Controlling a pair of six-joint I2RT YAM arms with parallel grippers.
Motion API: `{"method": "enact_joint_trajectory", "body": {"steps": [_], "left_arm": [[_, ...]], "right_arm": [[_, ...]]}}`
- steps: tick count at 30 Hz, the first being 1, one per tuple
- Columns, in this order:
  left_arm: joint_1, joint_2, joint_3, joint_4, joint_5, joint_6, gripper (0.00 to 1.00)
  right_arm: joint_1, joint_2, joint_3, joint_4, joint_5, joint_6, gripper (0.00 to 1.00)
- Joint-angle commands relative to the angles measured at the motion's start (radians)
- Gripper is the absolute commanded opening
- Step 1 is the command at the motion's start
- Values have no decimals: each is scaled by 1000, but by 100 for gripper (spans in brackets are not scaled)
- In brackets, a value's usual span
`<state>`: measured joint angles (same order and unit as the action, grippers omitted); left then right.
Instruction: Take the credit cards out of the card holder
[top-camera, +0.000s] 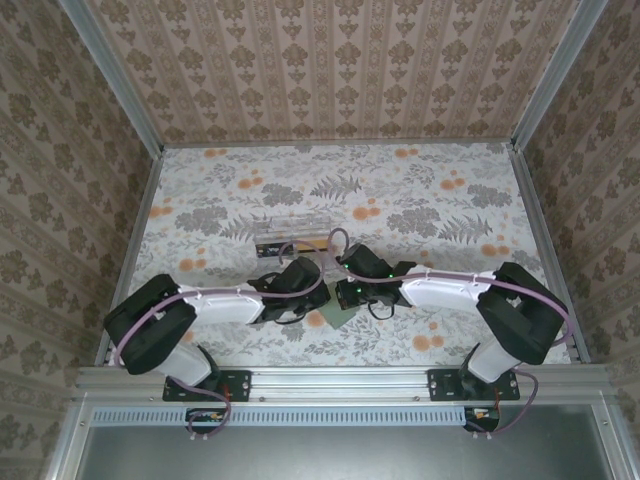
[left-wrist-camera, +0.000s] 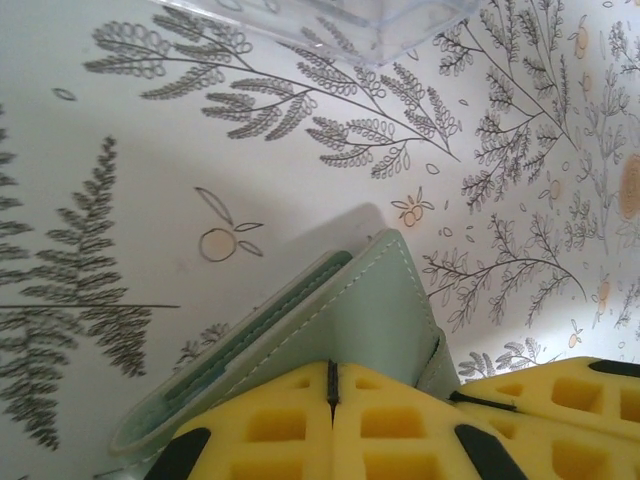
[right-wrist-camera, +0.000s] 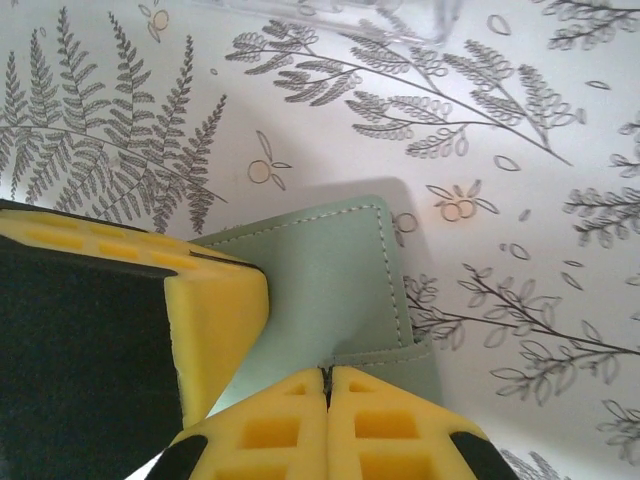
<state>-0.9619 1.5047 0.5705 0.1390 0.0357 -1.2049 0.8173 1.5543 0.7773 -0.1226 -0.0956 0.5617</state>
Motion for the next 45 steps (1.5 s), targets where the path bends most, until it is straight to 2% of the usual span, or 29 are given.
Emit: {"method": "enact_joint_trajectory", "body": {"steps": [1,14,19,20,21,23,24,25,28,36,42,45], "left_arm": [[-2,101,-73,-230,9,8,0],[4,147,-74,-187,30,30,0],[-9,69,-15,-225,4,97,0],[-11,39,-5,-236,-6,109,3],[-11,-1,5,-242,-17,120,11],[-9,-90,20,-274,-53,134,35],[-4,-136,28,-298,-79,146,43],[1,-180,35,-321,-98,158,45],[26,-315,44,-377,-140,197,61],[98,-574,6,-461,-167,259,67],[105,-617,-42,-445,-144,251,67],[103,-606,-55,-413,-122,250,67]], "right_arm": [[-46,-51,-35,-31,25,26,0],[-138,-156,-96,-33,-4,27,0],[-138,-157,-95,-23,-61,24,0],[-138,-157,-93,-22,-69,26,0],[-138,-191,-92,-20,-78,27,0],[-139,-210,-90,-24,-88,30,0],[-138,-223,-85,-31,-91,32,0],[-138,-235,-81,-38,-93,33,0],[-138,-276,-71,-48,-104,49,0],[-131,-357,-5,-65,-166,106,0],[-110,-380,28,-92,-152,104,0],[-115,-369,14,-116,-98,81,0]]}}
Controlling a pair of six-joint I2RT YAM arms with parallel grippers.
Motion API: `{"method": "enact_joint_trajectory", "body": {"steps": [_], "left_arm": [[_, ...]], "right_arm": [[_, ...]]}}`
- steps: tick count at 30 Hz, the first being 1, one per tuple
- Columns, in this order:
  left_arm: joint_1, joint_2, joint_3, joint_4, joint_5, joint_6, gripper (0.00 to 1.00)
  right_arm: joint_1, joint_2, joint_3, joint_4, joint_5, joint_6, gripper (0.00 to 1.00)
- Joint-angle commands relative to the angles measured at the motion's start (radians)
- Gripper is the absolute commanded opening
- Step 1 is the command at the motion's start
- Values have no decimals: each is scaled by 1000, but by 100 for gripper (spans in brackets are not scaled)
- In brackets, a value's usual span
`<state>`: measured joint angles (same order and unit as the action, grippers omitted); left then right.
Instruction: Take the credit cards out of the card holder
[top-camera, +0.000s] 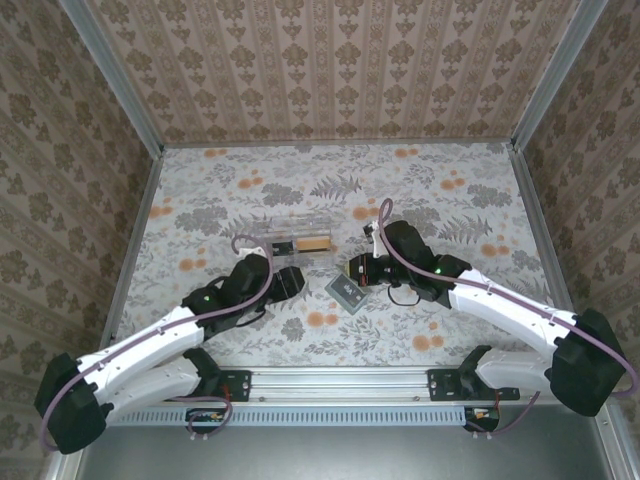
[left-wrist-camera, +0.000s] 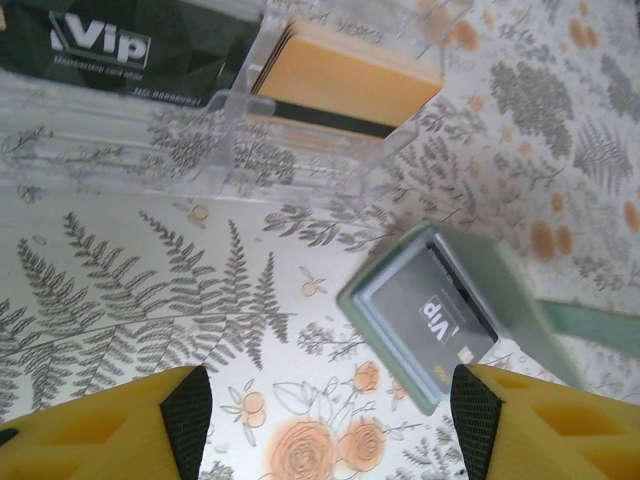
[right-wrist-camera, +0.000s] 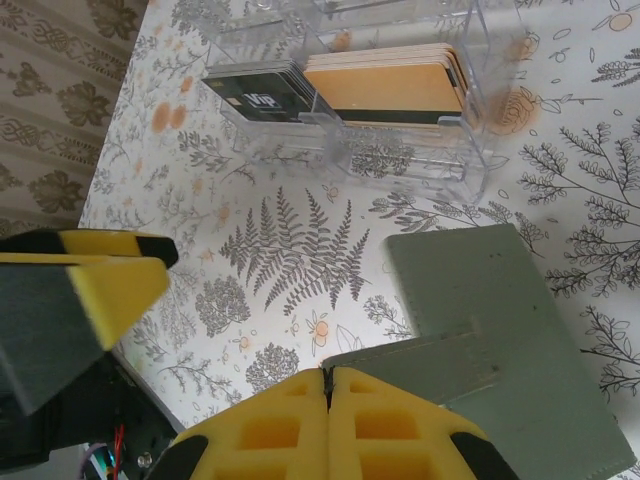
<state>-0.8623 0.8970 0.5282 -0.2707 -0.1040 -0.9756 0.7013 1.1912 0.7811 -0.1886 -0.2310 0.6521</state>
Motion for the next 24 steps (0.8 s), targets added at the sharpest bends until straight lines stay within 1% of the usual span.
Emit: {"method": "enact_joint_trajectory", "body": {"steps": [1,4,8,14,17,20,21,23,24], "left_arm": [[2,9,-14,7,26,21,67],[-11,35,-9,27,36,30,67],[-41,79,14,33,32,44,67],[-80,157,49,62,30,61,67],[-95,197,70,74,35,73,66],[-105,238,93,88,47,89,66],[-109,251,101,89,49,95,66],[-113,275,118,90,54,105,66],[-115,286,127,88,55,107,66]], "right_arm": [[-5,-2,-1,-50,49,-14,0],[-37,7,-43,-47,79,-22,0],[-91,-9,-94,-57,157,-51,0],[-203,-26,-166,-104,278,-62,0],[-239,-1,-196,-124,315,-55,0],[-244,26,-203,-116,303,-48,1],[-244,32,-198,-120,303,-45,8],[-244,37,-186,-143,324,-38,26],[-243,35,-182,-154,330,-36,33]]}}
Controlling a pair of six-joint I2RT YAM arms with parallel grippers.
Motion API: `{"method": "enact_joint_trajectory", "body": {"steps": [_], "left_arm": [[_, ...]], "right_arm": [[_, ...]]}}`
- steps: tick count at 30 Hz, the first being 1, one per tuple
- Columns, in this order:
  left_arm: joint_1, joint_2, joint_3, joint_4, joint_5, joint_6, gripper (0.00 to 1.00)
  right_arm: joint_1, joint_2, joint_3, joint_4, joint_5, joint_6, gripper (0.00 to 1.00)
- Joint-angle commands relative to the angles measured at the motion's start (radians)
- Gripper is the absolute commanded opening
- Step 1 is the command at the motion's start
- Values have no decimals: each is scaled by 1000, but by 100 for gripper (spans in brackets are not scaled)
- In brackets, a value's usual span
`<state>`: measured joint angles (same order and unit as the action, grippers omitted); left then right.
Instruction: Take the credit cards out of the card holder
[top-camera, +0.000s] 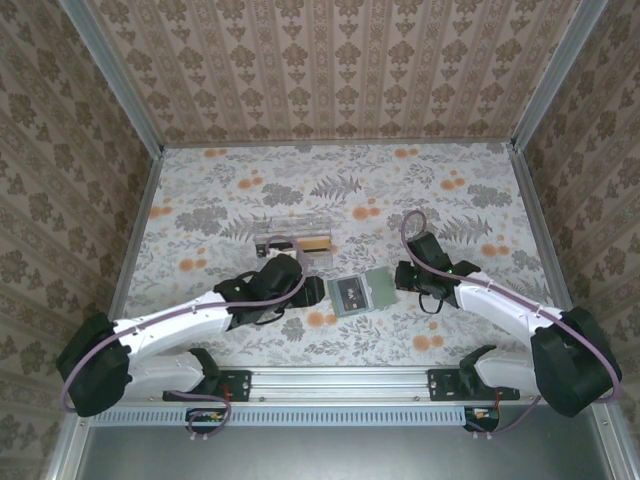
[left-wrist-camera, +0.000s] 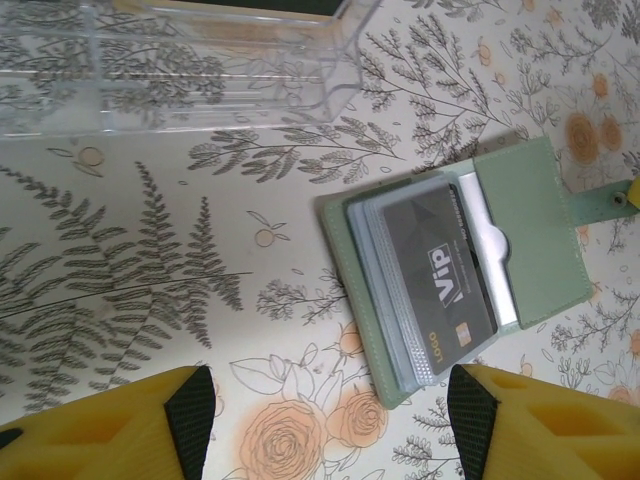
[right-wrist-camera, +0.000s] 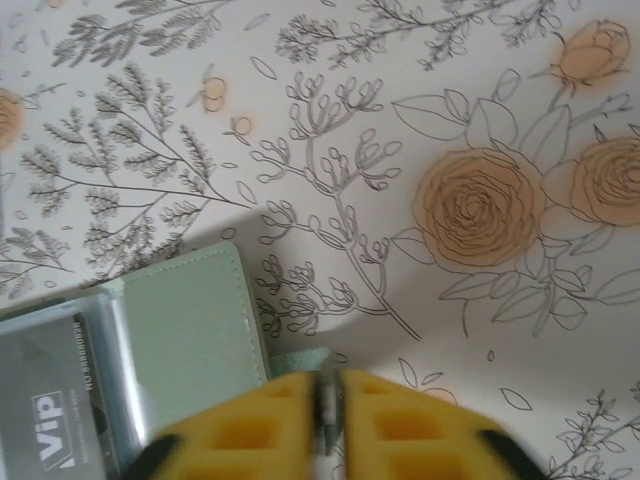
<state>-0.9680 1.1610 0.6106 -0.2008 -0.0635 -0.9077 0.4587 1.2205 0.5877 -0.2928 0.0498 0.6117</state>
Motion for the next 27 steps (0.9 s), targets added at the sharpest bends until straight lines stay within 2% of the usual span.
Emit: {"method": "enact_joint_trajectory", "body": {"steps": [1,3,6,11,13,16,22,24,27], "left_arm": [[-11,29,51,17,15,42,66],[-12,46,61,17,16,46,66],[-14,67,70,20,20,53,66],[-13,115,94,24,27,61,64],[-15,137,105,31,32,64,62],[-14,171,118,42,40,63,58],[-12,200,133,41,39,60,56],[-12,201,132,40,34,58,56],[-13,201,125,41,33,55,52]], "right_arm": [[0,0,16,-59,53,2,38],[10,-29,32,-95,85,3,45],[41,-80,65,-148,137,-6,49],[124,-140,127,-199,212,-30,52],[155,-145,149,-198,207,-51,52],[198,-123,189,-197,180,-71,50],[291,-11,279,-205,129,-99,47],[300,21,290,-192,103,-95,42],[300,59,270,-125,-10,-86,32]]}}
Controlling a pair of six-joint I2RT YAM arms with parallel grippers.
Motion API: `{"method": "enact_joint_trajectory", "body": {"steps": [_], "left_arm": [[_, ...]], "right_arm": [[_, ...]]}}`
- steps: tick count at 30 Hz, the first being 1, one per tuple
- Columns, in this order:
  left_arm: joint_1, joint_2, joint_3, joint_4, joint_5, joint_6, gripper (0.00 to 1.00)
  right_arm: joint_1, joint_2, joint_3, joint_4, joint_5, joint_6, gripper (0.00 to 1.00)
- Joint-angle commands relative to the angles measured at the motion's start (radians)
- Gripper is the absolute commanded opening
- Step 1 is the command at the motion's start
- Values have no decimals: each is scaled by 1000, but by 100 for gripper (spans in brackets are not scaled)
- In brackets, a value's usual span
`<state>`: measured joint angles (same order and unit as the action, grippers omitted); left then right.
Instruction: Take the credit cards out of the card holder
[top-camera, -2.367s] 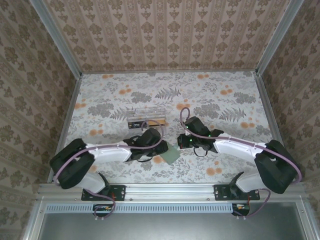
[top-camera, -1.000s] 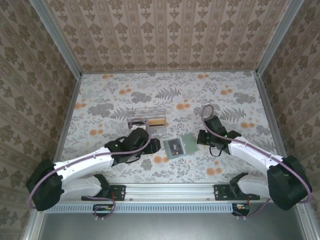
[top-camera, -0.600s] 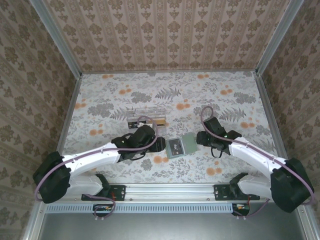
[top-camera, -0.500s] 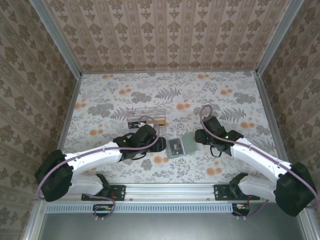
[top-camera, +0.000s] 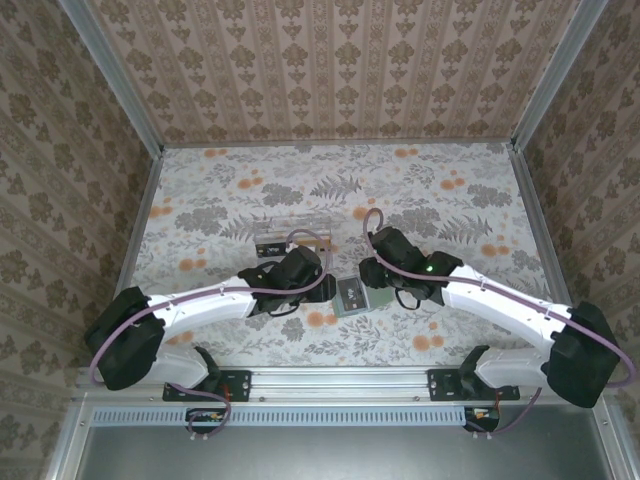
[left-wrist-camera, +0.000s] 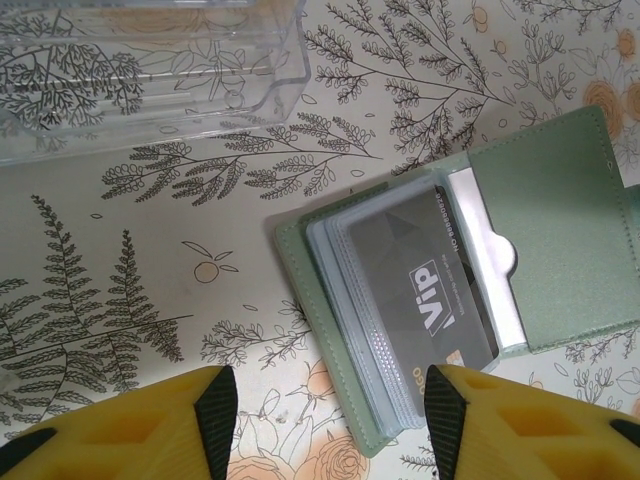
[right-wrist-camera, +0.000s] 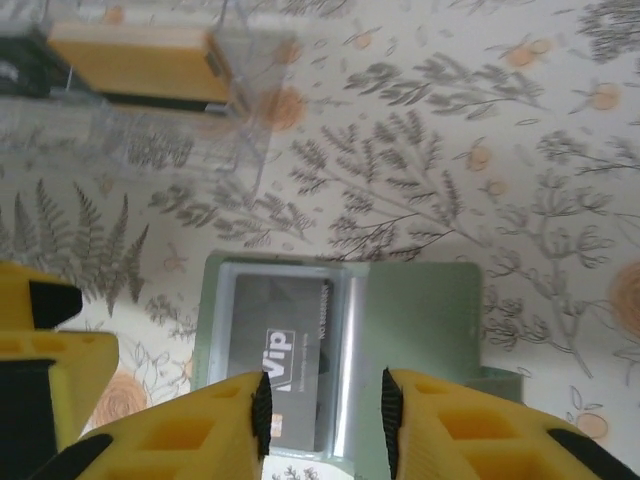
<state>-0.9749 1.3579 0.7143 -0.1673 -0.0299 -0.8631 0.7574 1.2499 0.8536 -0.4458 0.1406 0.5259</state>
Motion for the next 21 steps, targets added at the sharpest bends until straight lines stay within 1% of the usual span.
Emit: {"method": "enact_joint_trajectory", "body": {"steps": [1,3,5,8,11,15,16,18,20,21], "left_arm": [[-5,5,17,12,0,7,51],[-6,11,12,26,9,4,47],[-7,26,11,42,23,0,41],[-7,57,21,57,42,1,28],[-10,92,38,68,58,6,18],[-13,147,69,78,75,10,16],[-14,160,75,84,81,10,13],[-17,186,89,88,90,11,12],[-21,208,100,91,96,12,5],[-22,219,105,92,100,12,5]], "right_arm": [[0,46,1,41,-123,8,29],[-12,79,-9,55,-152,20,23],[-40,112,-30,85,-204,34,22],[-103,166,-86,167,-335,65,21],[-147,196,-132,223,-389,85,18],[-166,207,-170,256,-408,91,22],[-169,211,-176,264,-414,92,23],[-181,218,-190,287,-434,98,24],[-190,224,-196,300,-445,103,24],[-191,228,-197,307,-449,105,23]]}}
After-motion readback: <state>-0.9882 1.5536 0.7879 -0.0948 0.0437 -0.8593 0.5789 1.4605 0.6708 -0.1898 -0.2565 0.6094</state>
